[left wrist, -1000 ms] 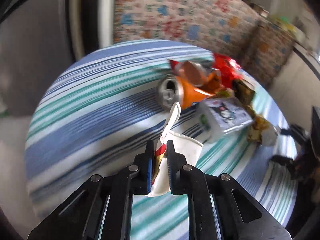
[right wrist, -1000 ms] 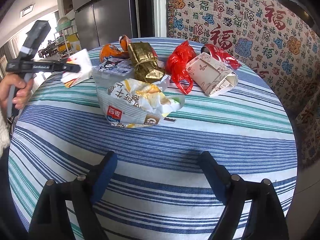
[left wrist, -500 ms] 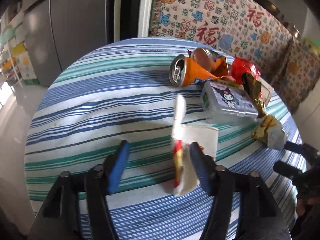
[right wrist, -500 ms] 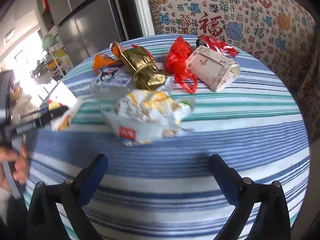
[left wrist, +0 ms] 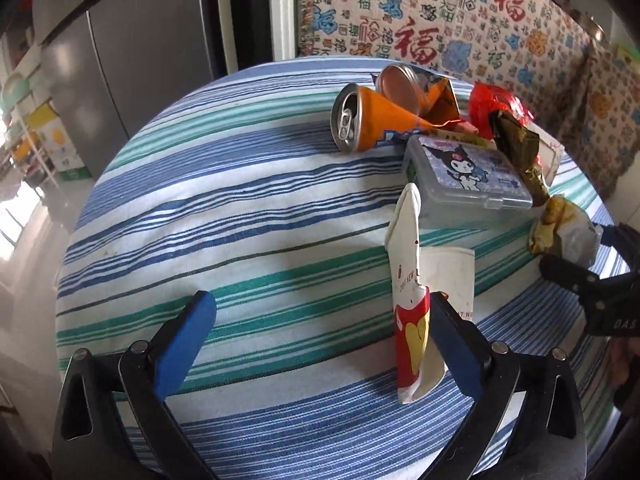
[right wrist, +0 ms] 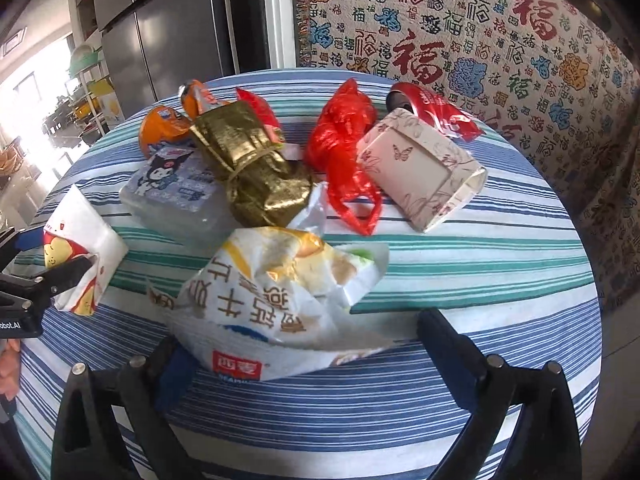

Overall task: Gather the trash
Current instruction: 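Lift the white paper cup with the left tool while the right tool closes on the white snack bag, then carry the cup and snack bag over the blue wastebasket while opening both tools to drop them, then bring both tools back from the wastebasket over the table, then grasp the clear Kuromi plastic box with the left tool, then grasp the gold foil package with the right tool while the left tool holds the box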

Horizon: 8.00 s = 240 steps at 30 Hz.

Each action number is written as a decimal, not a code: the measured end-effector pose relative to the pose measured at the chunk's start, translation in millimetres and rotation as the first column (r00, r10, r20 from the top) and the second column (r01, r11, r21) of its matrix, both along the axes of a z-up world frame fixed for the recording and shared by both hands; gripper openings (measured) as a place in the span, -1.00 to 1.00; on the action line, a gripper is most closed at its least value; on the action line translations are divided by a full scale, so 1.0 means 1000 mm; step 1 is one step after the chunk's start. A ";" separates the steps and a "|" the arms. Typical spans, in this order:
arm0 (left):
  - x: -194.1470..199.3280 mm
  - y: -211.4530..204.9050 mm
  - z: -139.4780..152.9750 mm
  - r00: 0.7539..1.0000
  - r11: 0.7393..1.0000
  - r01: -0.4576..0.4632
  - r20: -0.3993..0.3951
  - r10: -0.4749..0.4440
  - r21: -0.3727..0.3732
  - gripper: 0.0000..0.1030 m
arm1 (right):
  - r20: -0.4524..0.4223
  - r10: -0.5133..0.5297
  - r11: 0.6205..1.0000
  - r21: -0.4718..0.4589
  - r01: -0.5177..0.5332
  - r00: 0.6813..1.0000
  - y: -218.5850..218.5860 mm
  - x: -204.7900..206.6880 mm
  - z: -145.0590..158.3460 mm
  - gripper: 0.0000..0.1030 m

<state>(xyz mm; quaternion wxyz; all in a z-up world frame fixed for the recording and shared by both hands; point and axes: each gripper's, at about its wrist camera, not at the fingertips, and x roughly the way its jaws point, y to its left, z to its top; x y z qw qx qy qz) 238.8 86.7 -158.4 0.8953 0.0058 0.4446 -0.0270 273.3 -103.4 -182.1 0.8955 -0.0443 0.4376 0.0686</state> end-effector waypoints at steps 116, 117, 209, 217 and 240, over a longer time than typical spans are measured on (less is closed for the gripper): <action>-0.051 -0.507 0.003 0.689 0.657 0.712 0.064 -0.722 -0.247 -0.89 | -0.062 -0.480 0.867 0.118 0.484 0.875 -0.423 -0.202 -0.002 -0.66; -0.048 -0.509 0.001 0.686 0.654 0.715 0.064 -0.725 -0.248 -0.88 | -0.066 -0.476 0.869 0.116 0.481 0.877 -0.423 -0.199 -0.003 -0.66; 0.047 -0.081 -0.001 0.735 0.735 0.676 0.017 -0.678 0.055 0.46 | 0.110 0.098 0.995 -0.026 -0.096 0.989 -0.055 -0.068 -0.020 0.25; -0.020 -0.051 0.003 0.918 0.917 0.397 -0.016 -0.397 0.041 0.45 | 0.112 0.098 0.995 -0.028 -0.095 0.989 -0.054 -0.068 -0.022 0.25; 0.011 -0.040 -0.006 0.998 0.997 0.066 -0.016 -0.066 0.027 0.99 | 0.085 0.186 0.980 -0.083 -0.179 0.979 0.022 0.039 -0.019 -0.06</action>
